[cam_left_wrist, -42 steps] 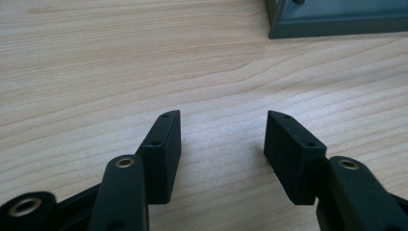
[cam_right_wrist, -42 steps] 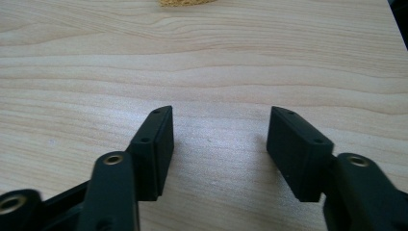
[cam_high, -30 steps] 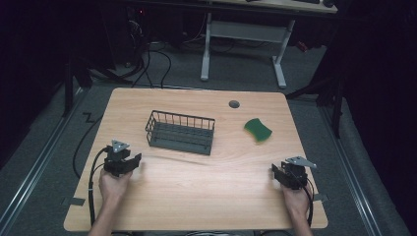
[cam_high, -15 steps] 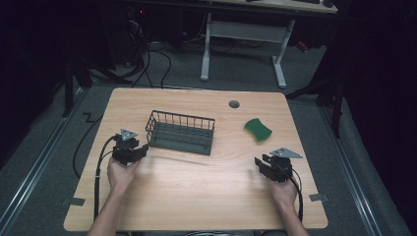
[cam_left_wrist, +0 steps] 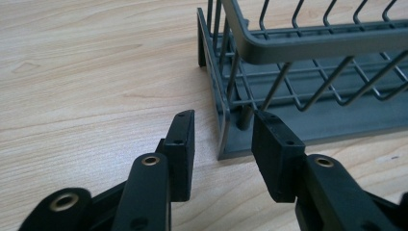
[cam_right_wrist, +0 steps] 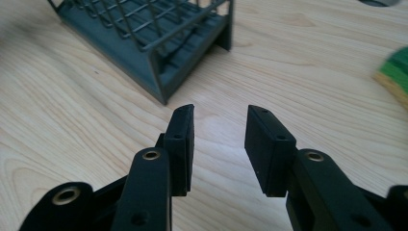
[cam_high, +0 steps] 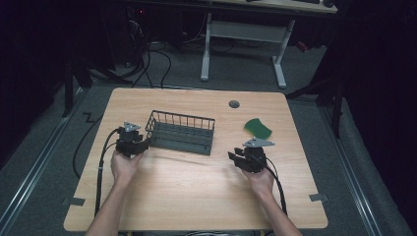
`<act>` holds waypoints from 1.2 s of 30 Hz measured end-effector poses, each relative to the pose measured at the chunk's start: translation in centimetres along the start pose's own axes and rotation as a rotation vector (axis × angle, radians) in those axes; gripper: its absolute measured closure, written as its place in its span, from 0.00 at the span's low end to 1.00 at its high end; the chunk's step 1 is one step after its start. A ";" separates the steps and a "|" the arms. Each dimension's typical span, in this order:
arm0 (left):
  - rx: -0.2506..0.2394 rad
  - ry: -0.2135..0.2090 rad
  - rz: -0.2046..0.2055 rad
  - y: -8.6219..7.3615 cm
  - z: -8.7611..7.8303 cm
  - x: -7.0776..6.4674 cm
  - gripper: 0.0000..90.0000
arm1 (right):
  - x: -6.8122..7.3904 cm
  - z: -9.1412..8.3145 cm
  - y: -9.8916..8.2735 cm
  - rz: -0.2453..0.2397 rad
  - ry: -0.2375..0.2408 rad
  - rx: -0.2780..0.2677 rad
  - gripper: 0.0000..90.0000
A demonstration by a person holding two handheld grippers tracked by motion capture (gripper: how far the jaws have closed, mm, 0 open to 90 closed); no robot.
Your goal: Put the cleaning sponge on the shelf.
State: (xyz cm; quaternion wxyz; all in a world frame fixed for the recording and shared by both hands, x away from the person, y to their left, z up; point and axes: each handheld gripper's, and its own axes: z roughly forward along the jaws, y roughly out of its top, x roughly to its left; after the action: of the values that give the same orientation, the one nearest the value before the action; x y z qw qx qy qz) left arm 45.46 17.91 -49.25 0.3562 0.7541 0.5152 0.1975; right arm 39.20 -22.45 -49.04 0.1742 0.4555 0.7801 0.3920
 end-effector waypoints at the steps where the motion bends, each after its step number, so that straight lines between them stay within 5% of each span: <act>1: 0.000 0.000 0.000 0.0 0.0 0.0 0.68 | 0.0 0.0 0.0 0.000 0.000 0.000 0.71; 16: 0.002 -0.015 -0.008 -0.1 0.7 -0.2 0.75 | 2.7 4.2 2.7 -0.048 0.073 0.053 0.74; 36: 0.027 -0.036 0.001 -0.3 1.2 -0.2 0.96 | 3.4 5.6 2.8 -0.081 0.035 0.098 0.95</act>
State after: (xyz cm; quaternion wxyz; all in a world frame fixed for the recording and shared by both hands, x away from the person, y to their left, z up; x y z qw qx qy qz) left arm 46.04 17.41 -50.25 0.3549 0.7625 0.5112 0.1771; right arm 42.53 -16.24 -50.16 0.1536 0.4247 0.8190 0.3540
